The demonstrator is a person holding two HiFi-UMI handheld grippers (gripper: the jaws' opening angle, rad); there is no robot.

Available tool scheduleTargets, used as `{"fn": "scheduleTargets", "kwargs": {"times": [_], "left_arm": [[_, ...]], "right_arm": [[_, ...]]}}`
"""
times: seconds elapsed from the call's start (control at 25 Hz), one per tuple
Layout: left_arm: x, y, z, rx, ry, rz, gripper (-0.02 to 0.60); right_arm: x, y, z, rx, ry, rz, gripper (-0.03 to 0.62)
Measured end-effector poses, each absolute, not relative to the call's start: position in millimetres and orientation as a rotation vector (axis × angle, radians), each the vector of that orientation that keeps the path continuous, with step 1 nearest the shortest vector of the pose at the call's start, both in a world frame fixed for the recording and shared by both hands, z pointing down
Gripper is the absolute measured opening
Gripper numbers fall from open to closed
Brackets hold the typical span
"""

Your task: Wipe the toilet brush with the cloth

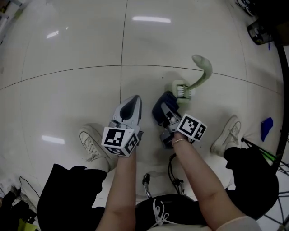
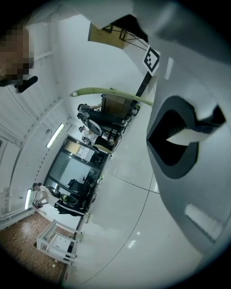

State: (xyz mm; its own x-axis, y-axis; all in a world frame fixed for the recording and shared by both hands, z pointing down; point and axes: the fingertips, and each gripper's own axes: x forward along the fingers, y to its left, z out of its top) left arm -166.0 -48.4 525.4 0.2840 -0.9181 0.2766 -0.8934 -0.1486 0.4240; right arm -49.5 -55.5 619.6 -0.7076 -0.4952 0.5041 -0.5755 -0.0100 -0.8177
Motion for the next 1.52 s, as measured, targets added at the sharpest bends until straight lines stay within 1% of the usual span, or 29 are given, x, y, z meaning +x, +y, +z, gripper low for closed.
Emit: {"fn": "scheduleTargets", "kwargs": {"times": [0.12,0.24,0.36,0.44,0.6,0.68,0.76,0.92,1.04,1.16,1.32,1.52], "left_arm": [[-169,-41,530,2.036,-1.619,-0.065,0.006],[-175,-40,530,2.021,-1.632,-0.080,0.006],[-180,-45,523,2.017,-1.649,-0.107,0.006],[-185,-49,515,2.009,-1.662,-0.150,0.006],[-185,-59,497,2.034,-1.663,-0.209,0.006],[-184,-63,492,2.049,-1.654,-0.213,0.006],[-186,-67,492,2.053,-1.648,-0.214,0.006],[-191,-75,493,2.056,-1.631,-0.210,0.006],[-190,-78,492,2.065,-1.622,-0.206,0.006],[-186,-79,496,2.071,-1.598,-0.186,0.006],[-176,-79,500,2.071,-1.577,-0.169,0.006],[-167,-99,473,2.138,-1.583,-0.173,0.006]], "right_arm": [[-35,-47,645,1.242,-2.031,1.959,0.066],[-40,-34,651,1.204,-1.985,1.952,0.065],[-67,-40,631,1.145,-2.060,1.937,0.064],[-90,-58,607,1.142,-2.136,1.999,0.064],[-111,-100,567,1.265,-2.252,2.018,0.065],[-108,-113,565,1.353,-2.242,2.033,0.066],[-101,-118,573,1.429,-2.174,2.125,0.065],[-90,-107,599,1.543,-1.981,2.338,0.066],[-76,-94,621,1.617,-1.859,2.420,0.066],[-64,-80,642,1.650,-1.788,2.426,0.066],[-56,-52,658,1.549,-1.752,2.366,0.066],[-45,-29,653,1.449,-1.795,2.234,0.066]]}}
